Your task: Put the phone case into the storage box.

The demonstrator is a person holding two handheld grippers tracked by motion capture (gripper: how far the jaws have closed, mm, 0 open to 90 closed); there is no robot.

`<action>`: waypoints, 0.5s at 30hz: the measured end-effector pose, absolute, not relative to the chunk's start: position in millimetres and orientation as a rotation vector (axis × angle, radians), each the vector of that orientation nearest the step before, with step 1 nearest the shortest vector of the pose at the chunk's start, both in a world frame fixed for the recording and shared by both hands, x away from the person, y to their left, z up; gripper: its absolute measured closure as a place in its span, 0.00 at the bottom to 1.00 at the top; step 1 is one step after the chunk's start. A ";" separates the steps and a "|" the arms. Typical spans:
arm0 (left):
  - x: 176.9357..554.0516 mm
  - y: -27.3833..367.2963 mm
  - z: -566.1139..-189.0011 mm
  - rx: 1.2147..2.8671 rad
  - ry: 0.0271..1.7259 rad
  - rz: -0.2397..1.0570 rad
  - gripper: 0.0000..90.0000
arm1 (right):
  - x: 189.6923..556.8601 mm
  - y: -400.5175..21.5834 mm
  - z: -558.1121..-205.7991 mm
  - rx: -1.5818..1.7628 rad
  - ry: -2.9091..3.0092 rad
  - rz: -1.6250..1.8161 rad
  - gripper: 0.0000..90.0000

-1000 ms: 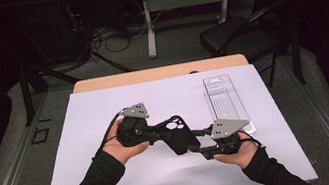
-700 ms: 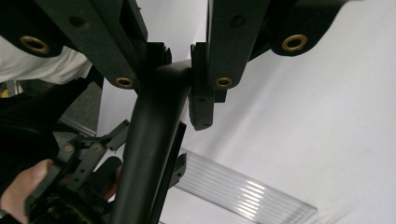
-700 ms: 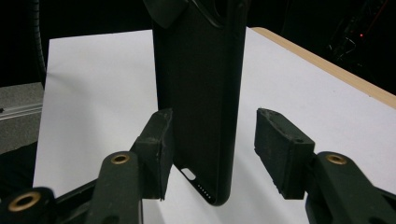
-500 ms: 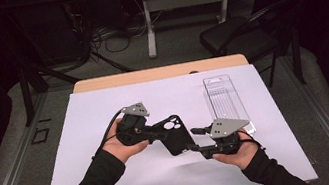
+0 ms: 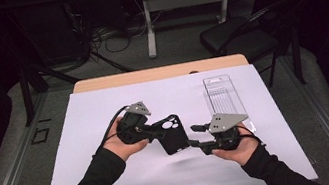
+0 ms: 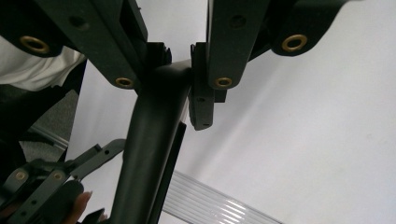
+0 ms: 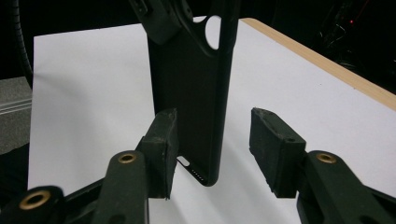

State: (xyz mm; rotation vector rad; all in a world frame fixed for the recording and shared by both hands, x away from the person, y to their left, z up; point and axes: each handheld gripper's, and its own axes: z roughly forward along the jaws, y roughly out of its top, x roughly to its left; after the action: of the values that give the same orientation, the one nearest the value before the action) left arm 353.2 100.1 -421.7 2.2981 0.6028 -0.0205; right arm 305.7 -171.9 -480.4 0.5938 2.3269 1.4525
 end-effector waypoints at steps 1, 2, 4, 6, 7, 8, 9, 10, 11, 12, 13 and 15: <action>353.2 99.9 -421.6 2.300 0.602 -0.019 0.90 | 306.9 -171.8 -477.5 0.591 2.326 1.449 0.57; 353.4 99.8 -421.5 2.303 0.601 -0.019 0.90 | 307.5 -171.8 -476.0 0.590 2.328 1.447 0.57; 353.9 99.5 -421.6 2.310 0.597 -0.013 0.90 | 308.8 -171.1 -472.7 0.589 2.330 1.450 0.56; 355.0 99.4 -422.0 2.315 0.593 -0.016 0.90 | 310.5 -170.1 -469.3 0.590 2.337 1.447 0.54; 355.5 99.3 -422.3 2.318 0.589 -0.012 0.90 | 311.7 -169.6 -467.8 0.590 2.342 1.452 0.54; 355.7 99.2 -422.4 2.321 0.592 -0.009 0.90 | 313.0 -169.4 -466.2 0.593 2.345 1.453 0.53; 356.1 99.2 -422.7 2.323 0.594 -0.005 0.90 | 314.4 -169.0 -465.1 0.592 2.344 1.458 0.52; 356.6 99.3 -423.0 2.324 0.594 -0.007 0.90 | 315.4 -168.8 -464.0 0.598 2.348 1.457 0.51; 356.9 99.5 -423.2 2.327 0.593 -0.004 0.90 | 316.6 -168.6 -463.1 0.603 2.350 1.458 0.51; 357.2 99.4 -423.5 2.329 0.593 -0.002 0.90 | 317.8 -168.5 -462.2 0.606 2.354 1.458 0.51; 357.5 99.3 -423.8 2.333 0.591 0.000 0.90 | 318.9 -168.4 -461.4 0.610 2.357 1.458 0.50; 357.7 99.0 -424.2 2.337 0.592 -0.001 0.90 | 321.2 -168.2 -460.0 0.609 2.363 1.455 0.48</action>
State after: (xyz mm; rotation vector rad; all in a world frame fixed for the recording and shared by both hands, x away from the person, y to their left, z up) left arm 357.7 99.0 -424.2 2.3374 0.5919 -0.0008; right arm 321.2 -168.2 -460.0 0.6090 2.3627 1.4546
